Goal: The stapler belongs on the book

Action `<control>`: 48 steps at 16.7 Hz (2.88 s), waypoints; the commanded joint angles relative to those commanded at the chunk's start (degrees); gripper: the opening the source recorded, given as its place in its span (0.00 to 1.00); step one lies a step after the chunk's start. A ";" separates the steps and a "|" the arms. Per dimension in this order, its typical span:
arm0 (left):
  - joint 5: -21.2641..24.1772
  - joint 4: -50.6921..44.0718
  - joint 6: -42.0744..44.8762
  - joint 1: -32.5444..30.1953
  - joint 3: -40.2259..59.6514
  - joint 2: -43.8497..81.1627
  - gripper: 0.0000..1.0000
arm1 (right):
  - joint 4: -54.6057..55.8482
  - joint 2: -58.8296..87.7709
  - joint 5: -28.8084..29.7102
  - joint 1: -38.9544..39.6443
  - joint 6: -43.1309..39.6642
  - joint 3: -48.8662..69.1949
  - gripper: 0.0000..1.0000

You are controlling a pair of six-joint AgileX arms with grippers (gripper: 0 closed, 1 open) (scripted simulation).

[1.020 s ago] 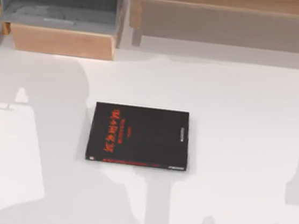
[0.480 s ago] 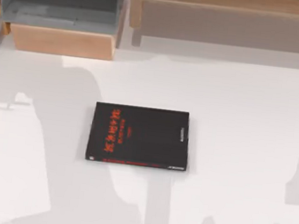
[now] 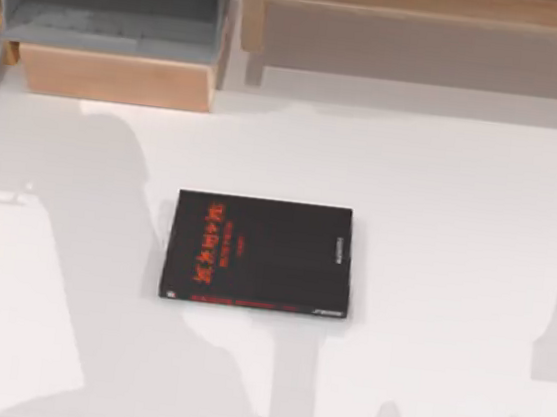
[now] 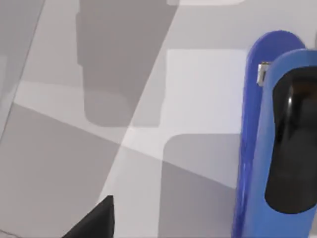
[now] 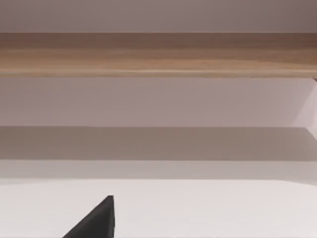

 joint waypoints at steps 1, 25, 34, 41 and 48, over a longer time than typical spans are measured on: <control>-0.03 1.88 -0.24 -0.22 -1.23 0.59 1.00 | 0.00 0.00 0.00 0.00 0.00 0.00 1.00; -0.05 6.12 -0.72 -0.81 -3.77 2.49 0.00 | 0.00 0.00 0.00 0.00 0.00 0.00 1.00; -0.07 5.77 -1.02 -0.40 -3.30 0.88 0.00 | 0.00 0.00 0.00 0.00 0.00 0.00 1.00; -0.81 3.77 -5.74 -2.69 -6.04 -11.01 0.00 | 0.00 0.00 0.00 0.00 0.00 0.00 1.00; -2.41 3.96 -14.52 -16.77 -16.06 -20.53 0.00 | 0.00 0.00 0.00 0.00 0.00 0.00 1.00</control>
